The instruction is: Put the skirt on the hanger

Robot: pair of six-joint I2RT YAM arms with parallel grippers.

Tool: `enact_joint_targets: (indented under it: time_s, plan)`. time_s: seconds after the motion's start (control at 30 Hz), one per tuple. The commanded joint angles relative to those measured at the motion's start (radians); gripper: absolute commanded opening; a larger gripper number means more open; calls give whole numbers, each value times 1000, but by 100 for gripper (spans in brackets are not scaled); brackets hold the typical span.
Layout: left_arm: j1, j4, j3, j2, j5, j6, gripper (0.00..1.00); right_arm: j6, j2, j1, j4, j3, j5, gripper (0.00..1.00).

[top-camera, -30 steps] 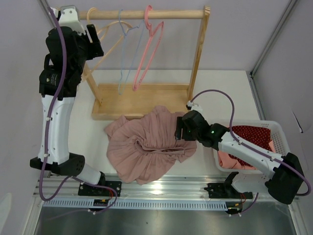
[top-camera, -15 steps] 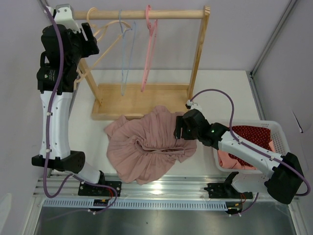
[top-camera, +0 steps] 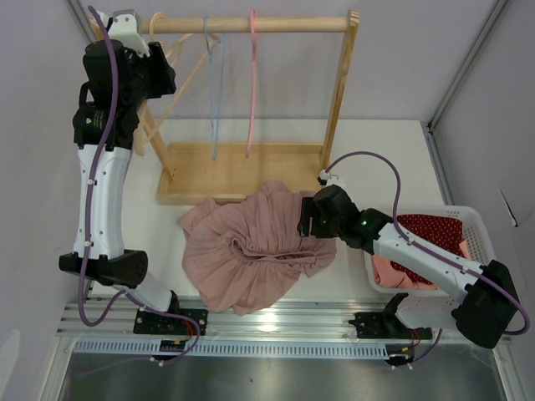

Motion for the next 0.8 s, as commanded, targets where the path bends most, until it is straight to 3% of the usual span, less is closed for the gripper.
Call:
enact_joint_targets:
  time_s: [0.0,0.47,0.77]
  plan:
    - [10,29,0,-4,29,-16,59,-17,4,-7,27,26,-6,72]
    - [10,25,45,21,36,-20,31,-18,9,-13,29,26,-12,70]
    - [10,46,94,35,41,-26,6,-25,10,-17,35,25,-15,70]
